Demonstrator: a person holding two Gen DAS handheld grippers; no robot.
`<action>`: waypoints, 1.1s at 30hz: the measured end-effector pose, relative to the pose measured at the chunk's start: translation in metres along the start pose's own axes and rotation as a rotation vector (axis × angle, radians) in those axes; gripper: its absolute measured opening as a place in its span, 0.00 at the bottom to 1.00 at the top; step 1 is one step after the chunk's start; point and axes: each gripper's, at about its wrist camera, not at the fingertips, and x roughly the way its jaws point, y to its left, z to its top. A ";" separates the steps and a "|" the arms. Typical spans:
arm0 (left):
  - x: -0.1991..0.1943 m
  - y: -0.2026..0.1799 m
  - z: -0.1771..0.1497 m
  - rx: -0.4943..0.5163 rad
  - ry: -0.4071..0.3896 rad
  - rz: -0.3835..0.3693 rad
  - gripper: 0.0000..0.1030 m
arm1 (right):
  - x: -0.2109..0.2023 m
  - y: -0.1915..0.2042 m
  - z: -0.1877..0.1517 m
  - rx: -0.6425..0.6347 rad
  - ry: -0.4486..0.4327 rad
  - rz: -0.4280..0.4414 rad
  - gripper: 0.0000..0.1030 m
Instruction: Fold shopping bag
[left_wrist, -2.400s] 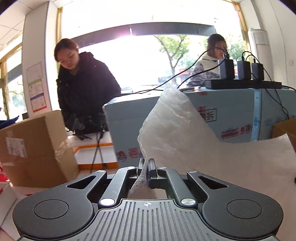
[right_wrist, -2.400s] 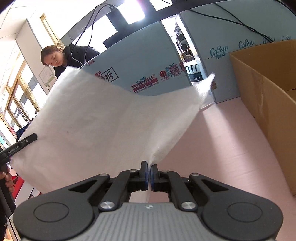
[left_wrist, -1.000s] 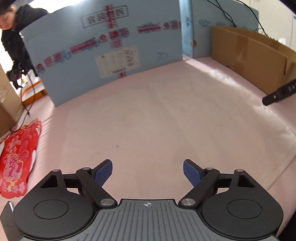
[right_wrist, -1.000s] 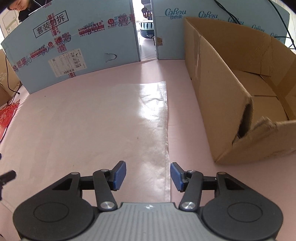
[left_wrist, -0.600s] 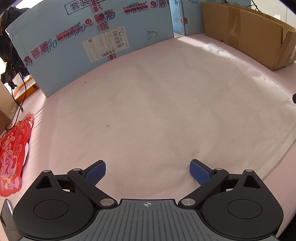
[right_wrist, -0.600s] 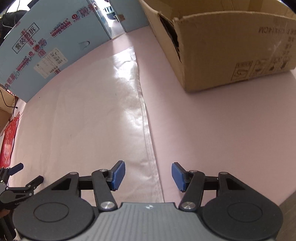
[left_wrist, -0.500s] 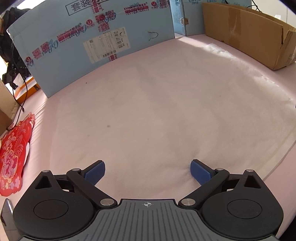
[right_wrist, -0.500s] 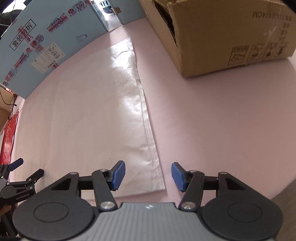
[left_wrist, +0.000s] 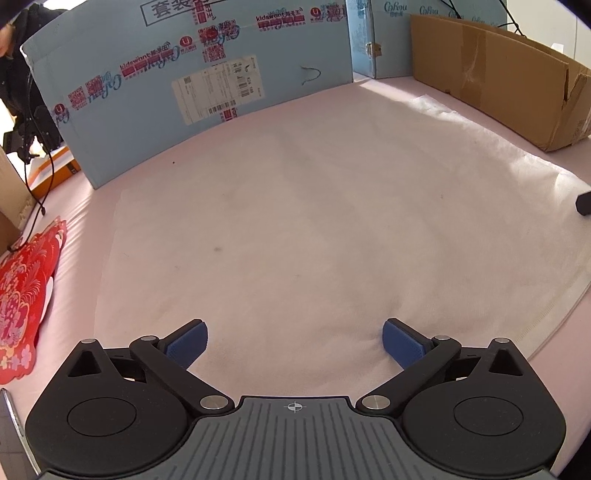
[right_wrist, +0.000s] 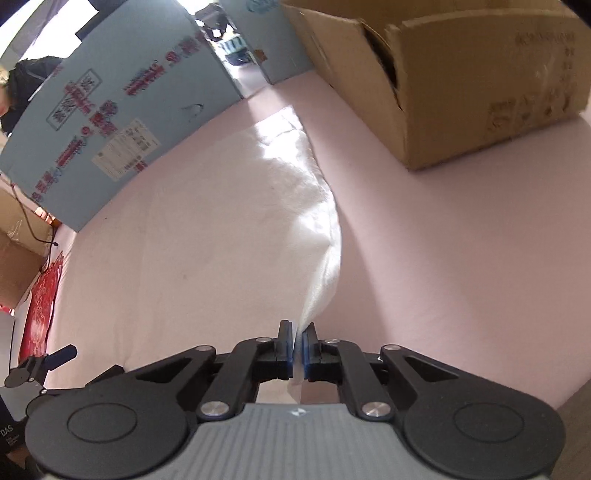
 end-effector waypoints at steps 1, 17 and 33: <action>-0.001 0.002 0.000 -0.004 -0.005 0.012 0.99 | -0.003 0.009 0.002 -0.041 -0.023 0.016 0.04; -0.034 0.067 -0.044 -0.024 0.092 0.271 0.99 | -0.002 0.186 0.007 -0.580 -0.127 0.528 0.04; -0.074 0.081 -0.074 -0.218 0.058 0.322 0.99 | 0.053 0.299 -0.041 -0.792 0.048 0.750 0.04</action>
